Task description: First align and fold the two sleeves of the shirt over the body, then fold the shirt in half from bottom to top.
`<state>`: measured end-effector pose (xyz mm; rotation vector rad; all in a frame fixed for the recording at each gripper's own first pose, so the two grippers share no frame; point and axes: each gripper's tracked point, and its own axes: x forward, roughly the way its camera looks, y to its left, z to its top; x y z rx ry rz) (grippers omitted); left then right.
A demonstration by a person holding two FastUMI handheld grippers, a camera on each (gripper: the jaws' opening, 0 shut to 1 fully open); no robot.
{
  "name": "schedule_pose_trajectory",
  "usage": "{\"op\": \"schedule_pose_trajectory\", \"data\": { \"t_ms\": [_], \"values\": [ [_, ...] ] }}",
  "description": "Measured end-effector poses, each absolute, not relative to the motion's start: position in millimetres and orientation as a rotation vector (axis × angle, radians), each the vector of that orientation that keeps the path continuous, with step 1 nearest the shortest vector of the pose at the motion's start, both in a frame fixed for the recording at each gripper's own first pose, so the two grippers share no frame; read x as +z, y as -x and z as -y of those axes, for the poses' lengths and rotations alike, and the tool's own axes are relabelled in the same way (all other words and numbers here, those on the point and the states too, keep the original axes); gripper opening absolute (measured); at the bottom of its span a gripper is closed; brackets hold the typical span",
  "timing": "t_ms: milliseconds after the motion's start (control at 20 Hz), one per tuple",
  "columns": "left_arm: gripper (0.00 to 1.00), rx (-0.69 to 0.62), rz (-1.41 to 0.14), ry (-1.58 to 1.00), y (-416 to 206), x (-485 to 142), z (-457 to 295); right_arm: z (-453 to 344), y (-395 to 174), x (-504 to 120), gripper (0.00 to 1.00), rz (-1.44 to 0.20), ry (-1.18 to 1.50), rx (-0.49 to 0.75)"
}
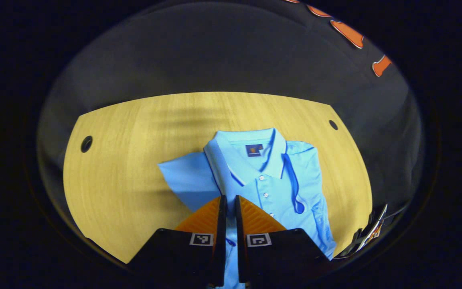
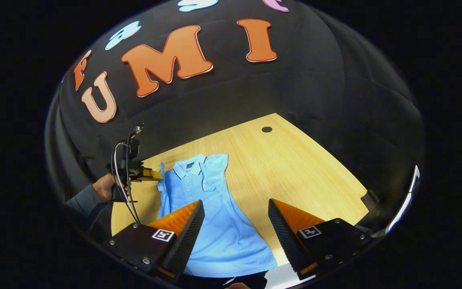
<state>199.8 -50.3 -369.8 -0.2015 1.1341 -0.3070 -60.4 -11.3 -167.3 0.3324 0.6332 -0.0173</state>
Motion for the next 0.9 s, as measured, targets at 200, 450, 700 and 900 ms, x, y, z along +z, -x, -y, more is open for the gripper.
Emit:
{"op": "schedule_pose_trajectory", "data": {
  "t_ms": [200,450,700,900],
  "values": [
    [0.52,-0.401,-1.094,0.243,-186,-355,70,10,72,-172,0.97,-0.642,-0.336,-0.028],
    [1.0,-0.421,-1.042,0.198,-128,-329,53,10,86,-191,0.96,-0.686,-0.308,0.025],
    [1.0,-0.334,-1.01,0.221,-50,-308,29,4,107,-214,0.97,-0.745,-0.272,0.127],
    [1.0,-0.274,-1.01,0.199,5,-308,17,6,121,-234,0.97,-0.775,-0.216,0.193]
  ]
}}
